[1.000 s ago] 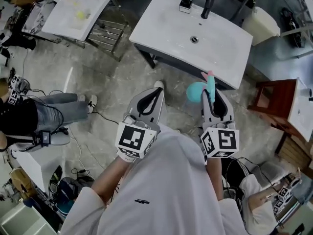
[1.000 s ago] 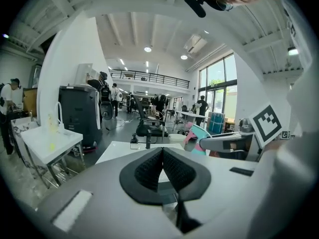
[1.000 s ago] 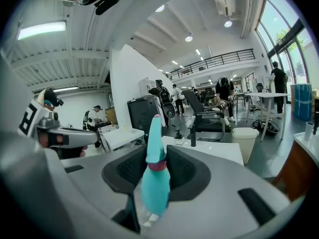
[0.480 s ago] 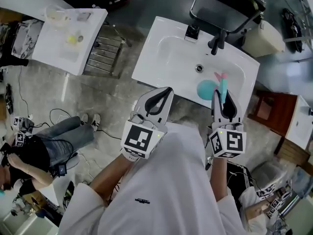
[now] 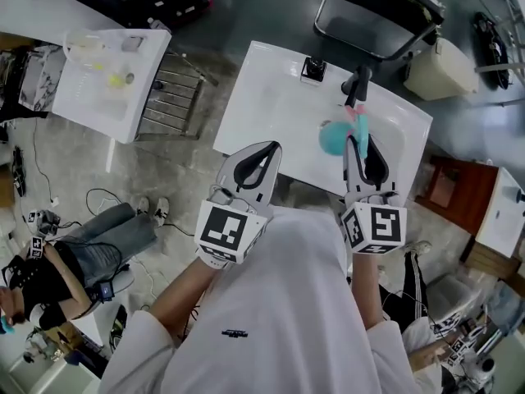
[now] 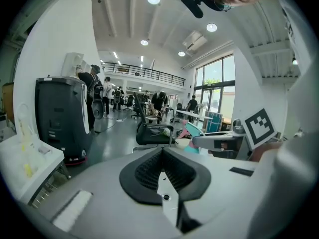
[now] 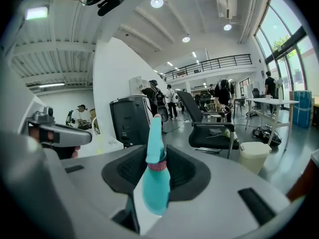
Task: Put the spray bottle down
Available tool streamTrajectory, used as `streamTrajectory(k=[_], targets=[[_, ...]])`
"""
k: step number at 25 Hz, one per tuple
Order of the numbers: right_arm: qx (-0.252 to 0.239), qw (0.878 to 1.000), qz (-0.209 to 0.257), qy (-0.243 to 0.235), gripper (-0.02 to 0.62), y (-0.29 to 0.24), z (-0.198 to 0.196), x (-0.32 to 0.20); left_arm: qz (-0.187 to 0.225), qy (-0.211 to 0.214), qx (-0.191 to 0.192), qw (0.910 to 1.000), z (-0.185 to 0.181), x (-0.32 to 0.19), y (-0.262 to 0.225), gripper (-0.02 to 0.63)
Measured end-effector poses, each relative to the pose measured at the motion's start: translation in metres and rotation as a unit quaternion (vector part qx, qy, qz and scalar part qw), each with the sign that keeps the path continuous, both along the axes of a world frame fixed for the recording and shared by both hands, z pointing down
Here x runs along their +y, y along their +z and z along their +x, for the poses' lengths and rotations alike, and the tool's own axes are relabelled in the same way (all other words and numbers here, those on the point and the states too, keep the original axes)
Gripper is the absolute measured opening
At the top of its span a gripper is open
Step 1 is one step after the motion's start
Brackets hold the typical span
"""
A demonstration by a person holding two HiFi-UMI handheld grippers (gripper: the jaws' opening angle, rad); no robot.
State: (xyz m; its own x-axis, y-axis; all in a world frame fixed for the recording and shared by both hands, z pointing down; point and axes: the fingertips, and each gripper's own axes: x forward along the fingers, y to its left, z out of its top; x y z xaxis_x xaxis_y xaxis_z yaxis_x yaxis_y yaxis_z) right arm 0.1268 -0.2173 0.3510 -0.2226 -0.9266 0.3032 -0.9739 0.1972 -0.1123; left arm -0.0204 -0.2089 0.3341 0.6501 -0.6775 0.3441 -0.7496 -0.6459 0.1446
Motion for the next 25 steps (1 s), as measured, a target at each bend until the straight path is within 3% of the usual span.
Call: streamTrajectory(k=[6,25], targets=[[-0.003,1.0,0.0,-0.011,0.11,0.004,-0.006,-0.019,-0.004,-0.012,0.001,0.9999,0.001,-0.015,0.005,0.005],[-0.012,0.996,0.02,-0.085,0.11,0.044,-0.08,-0.148,-0.027,-0.035,-0.016,0.9989,-0.017,-0.055,0.057,0.005]])
